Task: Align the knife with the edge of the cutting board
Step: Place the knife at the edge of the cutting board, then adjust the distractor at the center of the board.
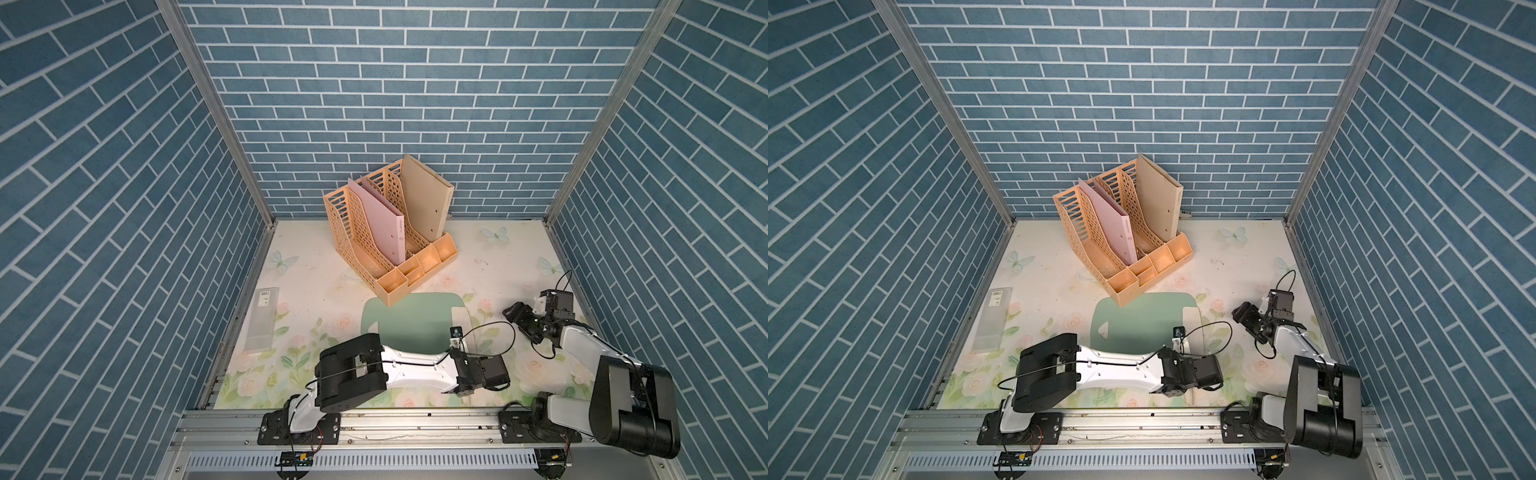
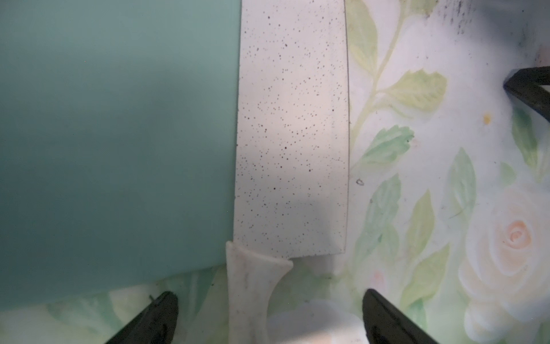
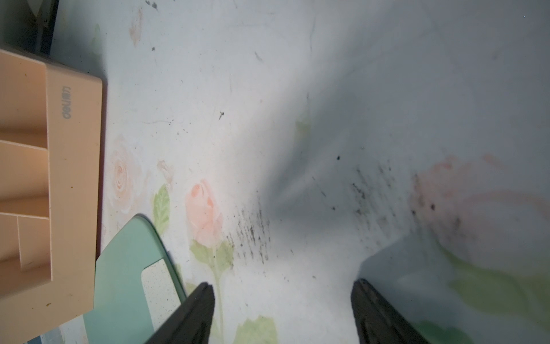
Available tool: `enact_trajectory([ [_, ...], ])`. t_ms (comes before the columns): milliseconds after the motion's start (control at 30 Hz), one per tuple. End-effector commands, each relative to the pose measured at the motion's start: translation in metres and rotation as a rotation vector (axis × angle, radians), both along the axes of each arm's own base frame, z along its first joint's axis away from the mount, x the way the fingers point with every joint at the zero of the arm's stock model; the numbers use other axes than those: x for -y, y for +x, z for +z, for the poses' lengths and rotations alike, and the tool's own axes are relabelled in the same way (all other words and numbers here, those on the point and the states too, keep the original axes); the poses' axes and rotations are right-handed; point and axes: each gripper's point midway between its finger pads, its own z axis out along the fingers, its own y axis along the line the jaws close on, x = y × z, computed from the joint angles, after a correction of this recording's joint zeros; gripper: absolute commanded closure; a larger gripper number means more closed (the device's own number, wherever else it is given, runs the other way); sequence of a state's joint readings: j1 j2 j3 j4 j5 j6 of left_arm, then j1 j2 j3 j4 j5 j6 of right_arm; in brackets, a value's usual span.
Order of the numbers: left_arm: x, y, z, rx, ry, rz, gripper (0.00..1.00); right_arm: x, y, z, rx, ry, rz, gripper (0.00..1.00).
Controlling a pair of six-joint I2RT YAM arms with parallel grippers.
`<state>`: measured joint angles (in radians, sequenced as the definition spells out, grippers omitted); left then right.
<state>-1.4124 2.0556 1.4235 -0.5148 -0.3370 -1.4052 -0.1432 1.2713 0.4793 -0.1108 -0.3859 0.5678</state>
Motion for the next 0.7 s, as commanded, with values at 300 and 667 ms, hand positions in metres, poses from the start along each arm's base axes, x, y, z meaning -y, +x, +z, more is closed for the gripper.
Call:
enact_trajectory([
  [300,-0.016,0.01,0.04,0.061,-0.027,-0.019,0.0,-0.001,-0.007,-0.007,-0.019,-0.007,0.02,0.23],
  [667,-0.084,0.12,0.071,0.159,-0.023,-0.027,0.07,-0.001,-0.008,-0.009,-0.025,-0.006,0.021,0.24],
])
